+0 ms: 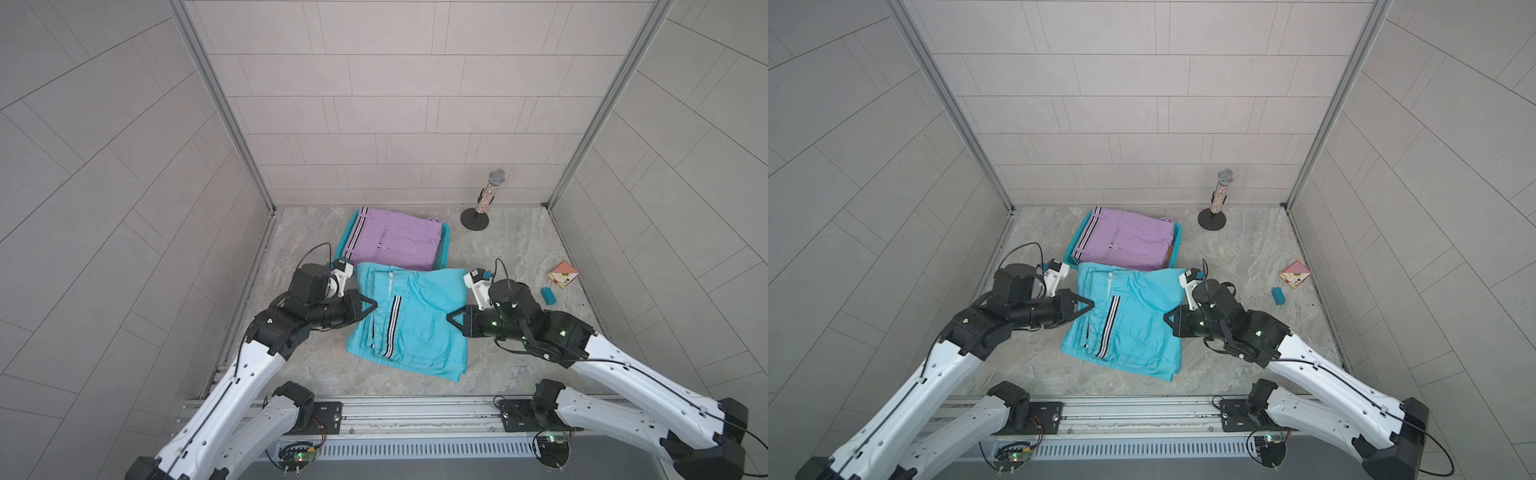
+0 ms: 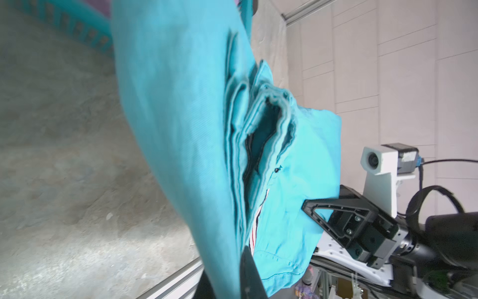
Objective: Put the folded long pants in the basket
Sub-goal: Pick up the long pant at the center of the board, then place the long pant in the basket.
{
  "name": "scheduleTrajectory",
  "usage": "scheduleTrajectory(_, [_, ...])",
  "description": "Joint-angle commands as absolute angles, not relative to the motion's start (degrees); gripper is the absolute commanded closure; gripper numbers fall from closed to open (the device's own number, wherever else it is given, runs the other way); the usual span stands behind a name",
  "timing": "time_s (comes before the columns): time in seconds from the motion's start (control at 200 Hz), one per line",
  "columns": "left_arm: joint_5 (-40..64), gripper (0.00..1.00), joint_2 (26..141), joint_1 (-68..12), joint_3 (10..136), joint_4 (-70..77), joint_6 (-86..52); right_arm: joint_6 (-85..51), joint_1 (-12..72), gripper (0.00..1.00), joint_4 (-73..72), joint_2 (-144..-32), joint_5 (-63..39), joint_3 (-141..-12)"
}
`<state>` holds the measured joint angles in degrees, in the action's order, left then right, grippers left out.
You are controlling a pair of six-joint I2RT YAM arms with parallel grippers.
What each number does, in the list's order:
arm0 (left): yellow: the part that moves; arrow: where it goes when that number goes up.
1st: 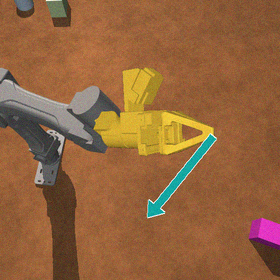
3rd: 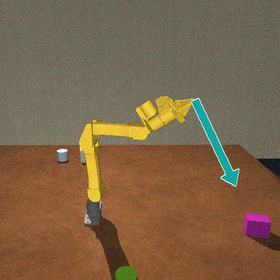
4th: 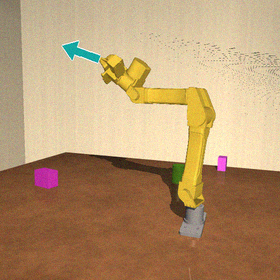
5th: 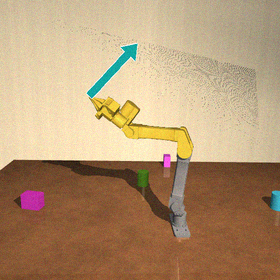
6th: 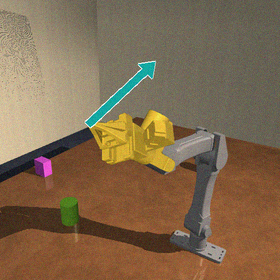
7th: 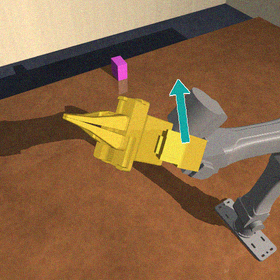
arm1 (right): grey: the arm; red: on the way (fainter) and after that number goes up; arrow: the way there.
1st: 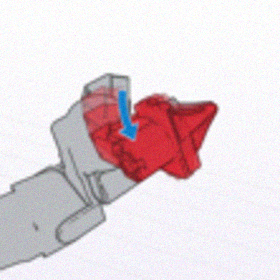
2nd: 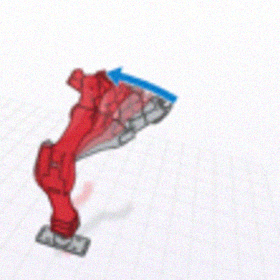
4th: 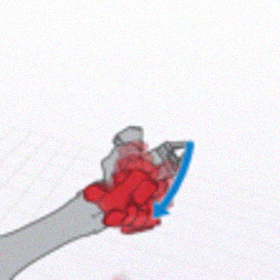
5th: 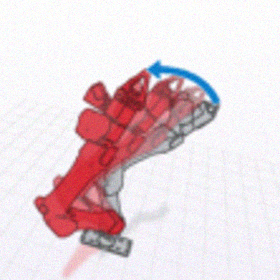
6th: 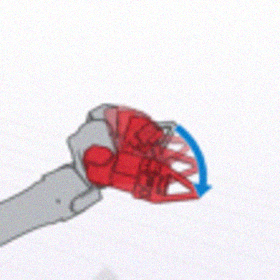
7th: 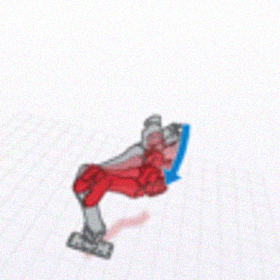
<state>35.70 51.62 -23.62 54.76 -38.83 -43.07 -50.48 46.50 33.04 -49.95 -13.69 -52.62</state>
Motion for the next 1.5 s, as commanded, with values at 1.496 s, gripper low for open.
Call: scheduleTrajectory(1.496, [26.4, 1.0, 134.38, -8.38, 136.92, -71.24, -17.32, -36.77, 26.55, 1.0, 22.67, -103.59, -11.03, -89.18])
